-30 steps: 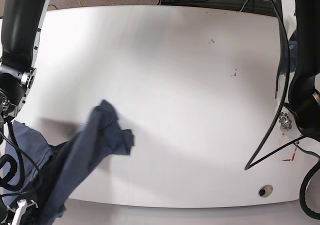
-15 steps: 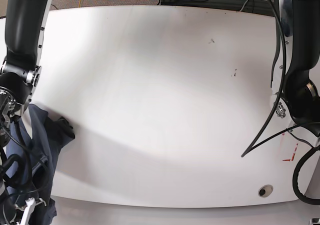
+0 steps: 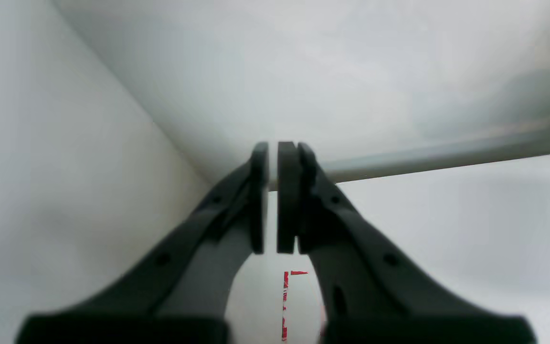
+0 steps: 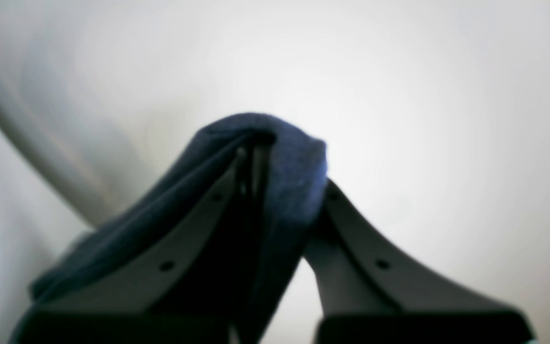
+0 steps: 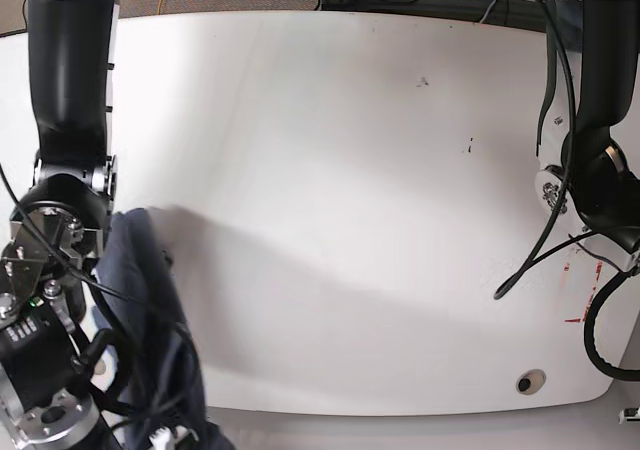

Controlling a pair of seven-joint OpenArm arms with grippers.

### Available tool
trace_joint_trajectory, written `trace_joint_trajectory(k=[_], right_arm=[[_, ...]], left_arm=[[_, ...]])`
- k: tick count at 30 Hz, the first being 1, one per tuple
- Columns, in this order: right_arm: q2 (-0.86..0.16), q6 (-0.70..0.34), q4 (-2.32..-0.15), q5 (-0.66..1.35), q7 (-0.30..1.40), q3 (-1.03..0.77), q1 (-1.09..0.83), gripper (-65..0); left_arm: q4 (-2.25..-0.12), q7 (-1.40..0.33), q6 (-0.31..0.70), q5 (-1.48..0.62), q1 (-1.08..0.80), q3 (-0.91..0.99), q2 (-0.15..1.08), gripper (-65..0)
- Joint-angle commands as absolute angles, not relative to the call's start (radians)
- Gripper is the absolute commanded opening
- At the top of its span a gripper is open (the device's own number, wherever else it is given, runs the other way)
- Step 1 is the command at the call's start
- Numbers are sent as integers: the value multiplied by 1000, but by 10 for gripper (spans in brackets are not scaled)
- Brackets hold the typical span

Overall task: Layout the t-shirt on the table in an organized manner, then fold the t-shirt properly
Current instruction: 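Lift the held navy shirt up high with both grippers, then lower the shirt onto the table with both grippers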

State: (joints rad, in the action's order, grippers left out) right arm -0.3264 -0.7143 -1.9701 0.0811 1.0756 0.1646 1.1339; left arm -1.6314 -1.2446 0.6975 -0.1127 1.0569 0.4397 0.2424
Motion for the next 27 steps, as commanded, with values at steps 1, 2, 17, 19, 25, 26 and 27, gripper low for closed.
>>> trace_joint_trajectory(k=[1, 2, 17, 19, 25, 26, 27], right_arm=[[-298, -698, -1980, 54, 1047, 183, 1225, -648], [-285, -698, -1980, 35, 1047, 197, 1242, -648], [-291, -698, -2011, -70, 1047, 206, 1106, -648], [-306, -698, -2029, -70, 1047, 177, 1032, -648], [-317, -698, -2041, -71, 1043, 33, 762, -648], [-317, -698, -2041, -71, 1043, 15, 731, -648], [-315, -698, -2040, -71, 1041, -10, 684, -648]], left_arm=[[-1641, -1222, 698, -122, 1070, 440, 254, -640], [-1641, -1222, 698, -122, 1063, 440, 254, -640], [-1643, -1221, 698, -124, 1010, 440, 254, -639], [-1643, -1221, 698, -124, 1010, 438, 254, -637], [-1641, -1221, 698, -125, 958, 433, 237, -636], [-1641, -1221, 698, -128, 954, 432, 231, -635], [-1641, -1221, 698, -133, 944, 429, 226, -635]])
